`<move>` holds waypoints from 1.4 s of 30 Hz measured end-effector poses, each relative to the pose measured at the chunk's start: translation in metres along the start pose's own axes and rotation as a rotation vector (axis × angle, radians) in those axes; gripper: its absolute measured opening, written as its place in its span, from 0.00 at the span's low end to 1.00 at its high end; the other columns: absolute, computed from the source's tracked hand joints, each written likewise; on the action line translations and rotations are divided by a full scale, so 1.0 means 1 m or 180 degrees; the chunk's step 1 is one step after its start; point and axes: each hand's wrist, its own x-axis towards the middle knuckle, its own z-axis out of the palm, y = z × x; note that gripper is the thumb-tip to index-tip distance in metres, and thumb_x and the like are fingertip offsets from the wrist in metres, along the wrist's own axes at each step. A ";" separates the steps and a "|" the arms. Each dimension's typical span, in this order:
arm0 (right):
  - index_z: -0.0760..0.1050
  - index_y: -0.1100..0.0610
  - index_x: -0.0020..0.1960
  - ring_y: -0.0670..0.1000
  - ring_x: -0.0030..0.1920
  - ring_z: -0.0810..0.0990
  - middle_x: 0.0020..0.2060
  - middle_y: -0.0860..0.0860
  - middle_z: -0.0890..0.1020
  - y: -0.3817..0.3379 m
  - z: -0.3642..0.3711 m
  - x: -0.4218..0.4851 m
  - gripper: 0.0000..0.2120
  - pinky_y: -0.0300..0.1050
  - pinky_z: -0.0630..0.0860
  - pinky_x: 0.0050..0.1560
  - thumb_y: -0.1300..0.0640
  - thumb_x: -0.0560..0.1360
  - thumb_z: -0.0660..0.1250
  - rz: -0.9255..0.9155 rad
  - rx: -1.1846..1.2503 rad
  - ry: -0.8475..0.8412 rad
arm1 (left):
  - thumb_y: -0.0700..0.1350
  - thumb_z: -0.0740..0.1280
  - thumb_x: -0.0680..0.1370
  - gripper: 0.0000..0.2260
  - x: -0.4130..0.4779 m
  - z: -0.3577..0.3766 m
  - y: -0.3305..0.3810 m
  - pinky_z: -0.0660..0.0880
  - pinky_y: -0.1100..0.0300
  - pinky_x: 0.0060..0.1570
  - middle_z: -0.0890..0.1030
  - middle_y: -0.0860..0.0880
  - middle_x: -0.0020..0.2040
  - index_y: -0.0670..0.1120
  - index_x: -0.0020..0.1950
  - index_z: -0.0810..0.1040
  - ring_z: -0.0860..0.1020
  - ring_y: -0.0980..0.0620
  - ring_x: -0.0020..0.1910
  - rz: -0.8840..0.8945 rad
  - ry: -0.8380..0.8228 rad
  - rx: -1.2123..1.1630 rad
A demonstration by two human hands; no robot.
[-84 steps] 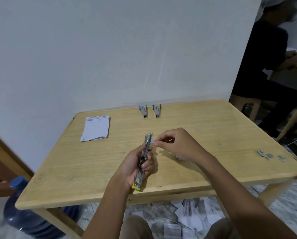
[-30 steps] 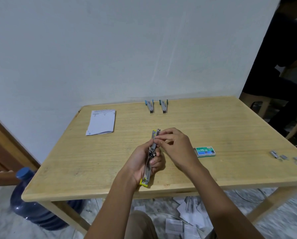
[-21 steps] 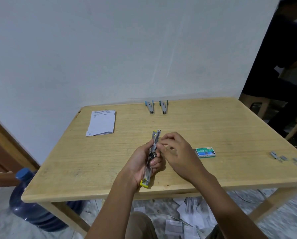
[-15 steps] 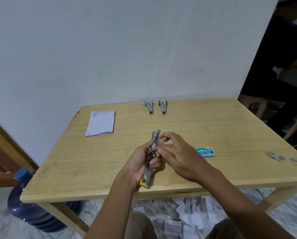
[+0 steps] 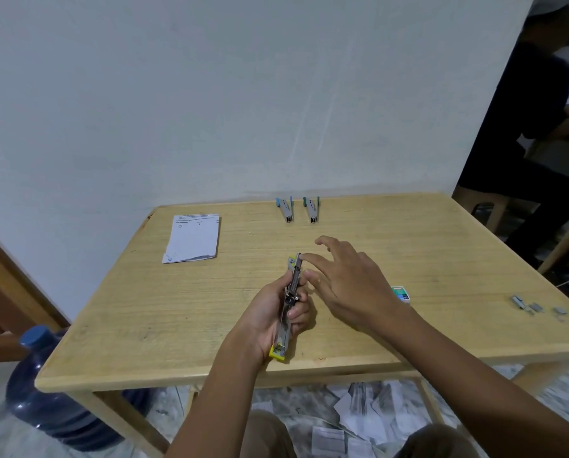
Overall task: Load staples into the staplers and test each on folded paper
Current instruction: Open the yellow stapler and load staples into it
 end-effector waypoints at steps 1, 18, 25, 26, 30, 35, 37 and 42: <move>0.67 0.42 0.71 0.47 0.69 0.65 0.72 0.45 0.63 -0.001 0.001 0.001 0.22 0.50 0.67 0.62 0.40 0.82 0.47 0.0089 0.0061 -0.0008 | 0.51 0.60 0.82 0.18 -0.001 0.000 0.000 0.64 0.65 0.19 0.63 0.47 0.33 0.41 0.38 0.77 0.64 0.55 0.20 0.0009 -0.0006 0.0026; 0.83 0.53 0.49 0.44 0.47 0.81 0.43 0.44 0.83 -0.036 0.029 -0.030 0.04 0.46 0.78 0.48 0.54 0.75 0.72 0.0243 0.2384 0.1119 | 0.54 0.55 0.84 0.21 -0.004 0.001 -0.001 0.67 0.63 0.20 0.64 0.47 0.22 0.41 0.40 0.73 0.66 0.53 0.19 0.0069 -0.0101 0.0236; 0.82 0.53 0.51 0.43 0.44 0.80 0.43 0.44 0.83 -0.046 0.027 -0.023 0.07 0.44 0.77 0.45 0.52 0.78 0.68 0.0562 0.1850 0.1317 | 0.55 0.54 0.84 0.22 0.001 -0.002 -0.003 0.62 0.61 0.24 0.64 0.46 0.22 0.41 0.42 0.75 0.64 0.52 0.20 0.0146 -0.0087 0.0364; 0.82 0.53 0.51 0.43 0.44 0.80 0.43 0.44 0.83 -0.047 0.027 -0.022 0.07 0.44 0.78 0.45 0.52 0.78 0.68 0.0589 0.1811 0.1335 | 0.55 0.54 0.84 0.21 0.000 -0.001 -0.003 0.62 0.62 0.24 0.64 0.46 0.22 0.41 0.42 0.75 0.64 0.52 0.20 0.0174 -0.0064 0.0342; 0.83 0.53 0.53 0.43 0.46 0.80 0.46 0.45 0.84 -0.051 0.026 -0.017 0.08 0.42 0.78 0.46 0.53 0.77 0.69 0.0606 0.1731 0.1314 | 0.53 0.56 0.84 0.20 0.000 0.000 -0.002 0.63 0.63 0.21 0.63 0.47 0.23 0.41 0.42 0.77 0.63 0.53 0.20 0.0289 0.0063 0.0290; 0.83 0.52 0.52 0.46 0.49 0.81 0.48 0.45 0.83 -0.051 0.025 -0.010 0.07 0.45 0.79 0.48 0.53 0.77 0.69 0.0737 0.1697 0.1216 | 0.52 0.55 0.84 0.21 -0.001 0.002 -0.003 0.64 0.63 0.20 0.63 0.46 0.22 0.40 0.40 0.76 0.63 0.53 0.19 0.0299 0.0127 0.0221; 0.83 0.52 0.52 0.47 0.51 0.80 0.49 0.45 0.82 -0.051 0.024 -0.009 0.07 0.45 0.78 0.50 0.53 0.77 0.69 0.0794 0.1643 0.1152 | 0.52 0.54 0.85 0.21 -0.001 0.002 -0.003 0.64 0.63 0.20 0.63 0.46 0.22 0.40 0.42 0.76 0.64 0.53 0.19 0.0285 0.0110 0.0181; 0.83 0.51 0.54 0.46 0.53 0.77 0.50 0.44 0.80 -0.048 0.021 -0.005 0.09 0.45 0.76 0.52 0.52 0.77 0.68 0.0934 0.1617 0.0947 | 0.54 0.54 0.84 0.20 0.004 -0.003 -0.003 0.63 0.62 0.24 0.64 0.47 0.23 0.41 0.46 0.77 0.64 0.53 0.20 0.0213 0.0055 0.0165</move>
